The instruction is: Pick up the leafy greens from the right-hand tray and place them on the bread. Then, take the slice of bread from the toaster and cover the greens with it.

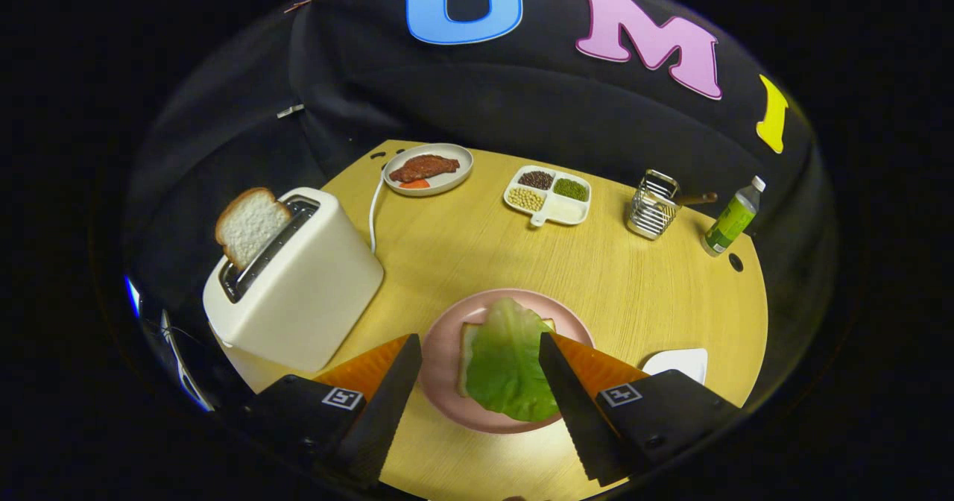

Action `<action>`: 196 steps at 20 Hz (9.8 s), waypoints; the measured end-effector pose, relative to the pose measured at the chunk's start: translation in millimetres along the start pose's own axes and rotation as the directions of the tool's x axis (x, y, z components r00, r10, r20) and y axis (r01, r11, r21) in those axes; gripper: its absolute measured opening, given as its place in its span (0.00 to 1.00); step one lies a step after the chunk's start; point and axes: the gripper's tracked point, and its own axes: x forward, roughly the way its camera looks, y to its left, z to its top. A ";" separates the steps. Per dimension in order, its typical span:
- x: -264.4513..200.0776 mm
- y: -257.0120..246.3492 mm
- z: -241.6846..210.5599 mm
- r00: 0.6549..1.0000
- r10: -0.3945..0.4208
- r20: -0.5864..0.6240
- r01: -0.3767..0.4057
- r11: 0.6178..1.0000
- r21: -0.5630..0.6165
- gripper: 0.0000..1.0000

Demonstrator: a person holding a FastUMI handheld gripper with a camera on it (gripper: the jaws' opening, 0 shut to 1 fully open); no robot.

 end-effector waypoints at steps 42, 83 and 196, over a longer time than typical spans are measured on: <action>61.3 244.7 95.1 0.988 0.145 0.050 -0.138 0.983 -0.118 0.54; 12.2 -11.8 42.1 0.988 0.129 0.086 -0.153 0.906 0.395 0.12; -220.0 -192.9 46.7 0.832 -0.167 0.529 0.102 0.983 0.149 0.98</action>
